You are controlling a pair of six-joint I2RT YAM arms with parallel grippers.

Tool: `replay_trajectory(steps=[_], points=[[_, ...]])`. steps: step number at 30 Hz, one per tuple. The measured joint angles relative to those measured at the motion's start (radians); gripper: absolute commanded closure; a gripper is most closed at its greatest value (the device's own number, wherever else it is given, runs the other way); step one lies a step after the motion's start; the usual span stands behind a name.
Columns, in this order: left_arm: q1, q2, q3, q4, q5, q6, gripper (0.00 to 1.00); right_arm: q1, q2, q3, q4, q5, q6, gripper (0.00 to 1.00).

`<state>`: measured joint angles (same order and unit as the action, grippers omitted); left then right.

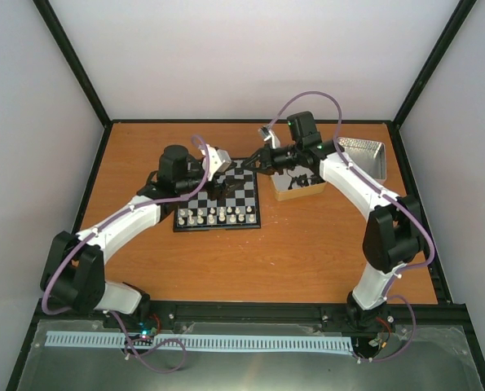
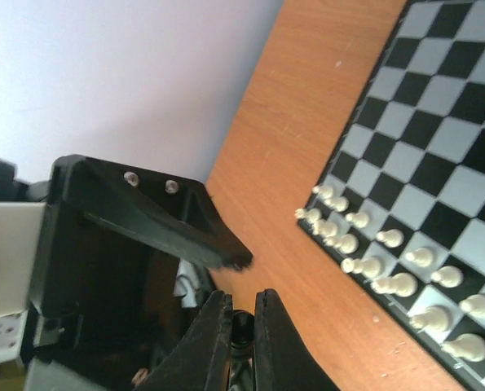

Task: Set up the chess pieces on the board
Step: Place the chess piece on the chessboard.

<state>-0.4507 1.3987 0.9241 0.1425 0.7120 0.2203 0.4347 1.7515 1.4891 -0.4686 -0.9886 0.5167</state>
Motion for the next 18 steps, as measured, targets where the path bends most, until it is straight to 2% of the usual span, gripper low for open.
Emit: replay_trajectory(steps=[5,9,12,18], points=[[0.006,-0.051,-0.071,0.027,-0.117,-0.108,0.12,0.020,0.000,-0.005,0.017,0.206,-0.053,0.97],[0.045,-0.152,-0.181,0.047,-0.251,-0.276,0.12,0.085,0.011,-0.005,0.033,0.488,-0.154,0.97],[0.127,-0.245,-0.253,0.043,-0.353,-0.422,0.12,0.136,0.059,-0.004,0.077,0.687,-0.197,0.97],[0.220,-0.367,-0.289,-0.040,-0.549,-0.584,0.09,0.157,0.214,0.018,0.130,0.951,-0.233,0.97]])
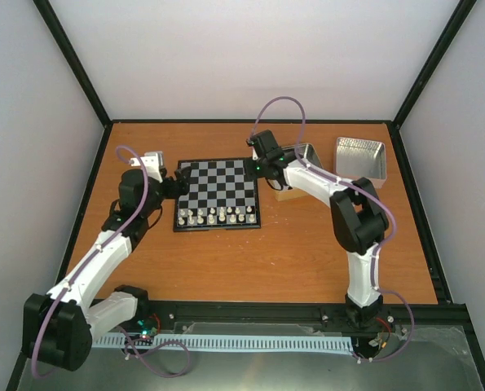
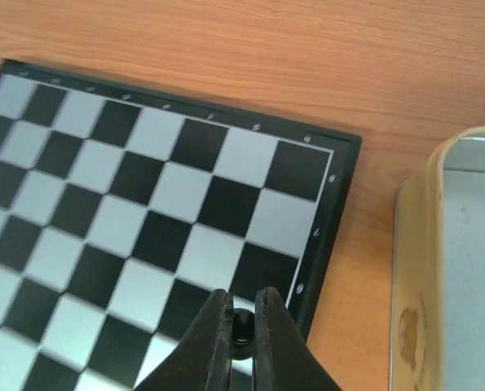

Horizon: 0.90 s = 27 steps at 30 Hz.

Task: Set up the chess pieces on the board
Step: Place the chess piece on the chessboard.

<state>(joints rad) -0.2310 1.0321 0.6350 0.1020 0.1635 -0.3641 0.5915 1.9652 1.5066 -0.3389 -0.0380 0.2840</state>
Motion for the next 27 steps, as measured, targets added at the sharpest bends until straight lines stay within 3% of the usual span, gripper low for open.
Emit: replay_trajectory(steps=[8,27], points=[[0.007,-0.024,0.000,-0.119,-0.116,-0.107,0.06,0.013,0.171,0.111,0.046,0.153,-0.037,0.97],[0.007,0.029,0.000,-0.146,-0.103,-0.121,0.06,0.007,0.317,0.209,0.076,0.173,0.007,0.95]])
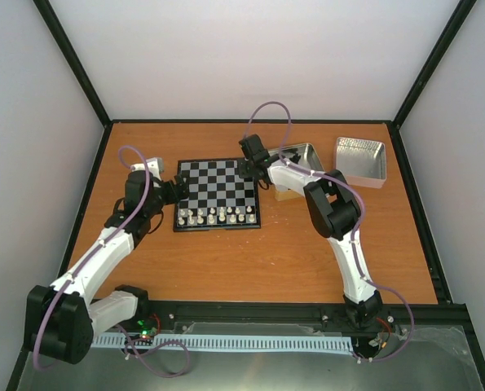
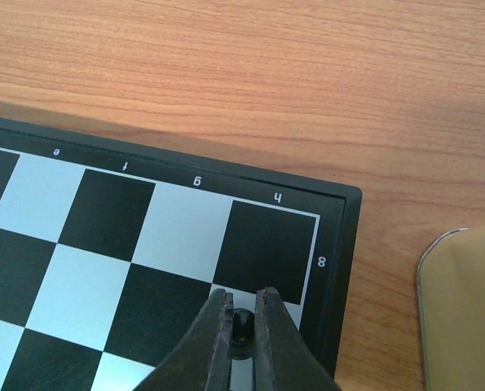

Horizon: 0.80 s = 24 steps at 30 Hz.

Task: Set up the chess pieces on the board
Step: Place the chess piece on the chessboard.

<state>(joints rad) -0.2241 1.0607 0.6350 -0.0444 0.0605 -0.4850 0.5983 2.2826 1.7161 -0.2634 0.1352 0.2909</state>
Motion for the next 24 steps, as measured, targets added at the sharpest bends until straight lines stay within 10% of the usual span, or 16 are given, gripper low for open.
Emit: replay_trajectory(steps=[17,24], points=[[0.000,0.030,0.000,0.000,0.012,0.000,0.06,-0.005,-0.030,-0.064,0.044,-0.016,0.005,0.92],[0.000,0.035,0.000,0.001,0.015,0.000,0.06,-0.005,-0.034,-0.076,0.040,-0.023,0.001,0.69]])
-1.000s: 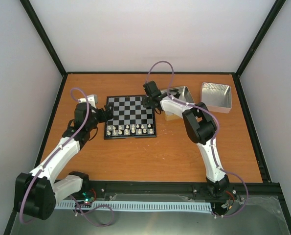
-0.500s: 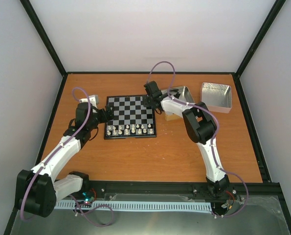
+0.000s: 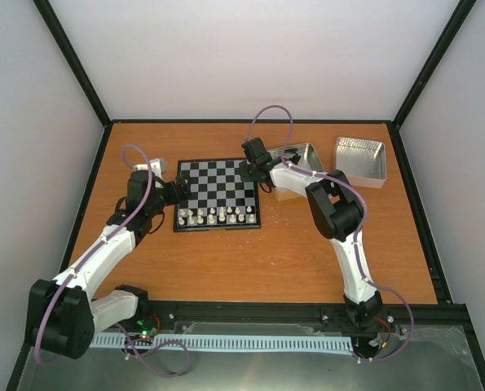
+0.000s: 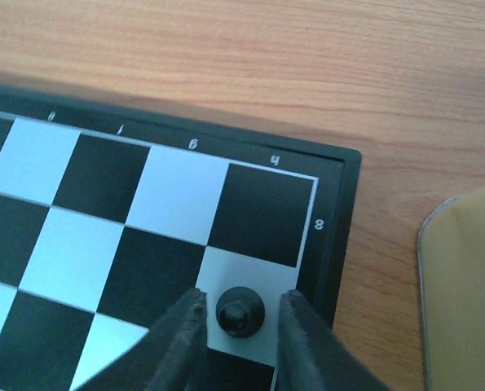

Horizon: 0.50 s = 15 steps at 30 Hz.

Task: Set up the chess pieces on the board
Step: Place the chess piece on the chessboard.

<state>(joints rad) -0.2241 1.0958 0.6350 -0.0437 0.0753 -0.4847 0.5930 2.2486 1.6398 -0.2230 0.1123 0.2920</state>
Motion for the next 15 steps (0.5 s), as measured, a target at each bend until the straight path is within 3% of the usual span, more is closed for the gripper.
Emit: replay_trajectory(steps=[8,15], points=[[0.000,0.000,0.000,0.000,0.001,0.001,0.06,-0.003,-0.002,0.017,-0.058,-0.029,0.002,0.50],[0.000,0.010,0.021,-0.003,0.026,0.040,0.05,-0.022,-0.145,0.019,-0.176,-0.061,0.036,0.50]])
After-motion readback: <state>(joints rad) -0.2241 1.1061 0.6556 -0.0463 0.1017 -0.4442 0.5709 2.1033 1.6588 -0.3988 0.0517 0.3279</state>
